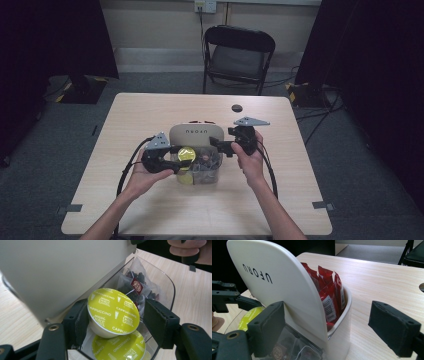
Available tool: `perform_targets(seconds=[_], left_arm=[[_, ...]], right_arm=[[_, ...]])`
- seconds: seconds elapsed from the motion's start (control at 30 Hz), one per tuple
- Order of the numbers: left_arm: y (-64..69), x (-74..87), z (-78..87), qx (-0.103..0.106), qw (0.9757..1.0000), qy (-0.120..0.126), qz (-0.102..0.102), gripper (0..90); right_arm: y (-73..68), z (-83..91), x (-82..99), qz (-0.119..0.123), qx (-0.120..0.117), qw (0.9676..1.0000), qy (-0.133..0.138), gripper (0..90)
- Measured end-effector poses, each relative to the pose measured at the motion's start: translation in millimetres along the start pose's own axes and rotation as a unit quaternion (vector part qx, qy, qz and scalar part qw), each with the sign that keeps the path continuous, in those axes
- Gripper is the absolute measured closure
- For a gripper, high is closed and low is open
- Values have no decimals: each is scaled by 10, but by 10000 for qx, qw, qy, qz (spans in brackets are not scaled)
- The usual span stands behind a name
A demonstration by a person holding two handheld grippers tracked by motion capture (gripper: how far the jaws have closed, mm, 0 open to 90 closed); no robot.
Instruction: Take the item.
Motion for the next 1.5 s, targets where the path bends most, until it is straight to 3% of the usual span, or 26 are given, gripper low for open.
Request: perform_targets(seconds=[0.2,0.4,0.7,1.03,1.27,1.5], left_arm=[[24,13,-57,-72,9998,-103,-171,372],[30,13,-64,45,10000,-44,-73,372],[27,26,-63,-19,9999,-62,-118,380],[32,17,-53,77,10000,49,-27,381],[75,-17,-7,147,9998,122,-70,382],[59,-22,106,87,9997,196,-64,382]], right_arm=[[3,-5,5,2,-5,10000,-11,131],[-4,-15,9,-11,-4,10000,-29,130],[-11,-24,18,-9,0,10000,-54,131],[-9,-28,30,-60,-12,10000,-77,131],[-5,-29,32,-55,-24,9999,-80,131],[-1,-29,33,-59,-41,9999,-83,128]])
Point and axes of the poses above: each handheld gripper's, and its own axes: z roughly backward along the jaws, x roughly out of its underside, y roughly to its right, the point moved 10 cm from there along -z, roughly forward along the jaws, and after that the axes turned 12 degrees about -y, right-handed, at the moved point
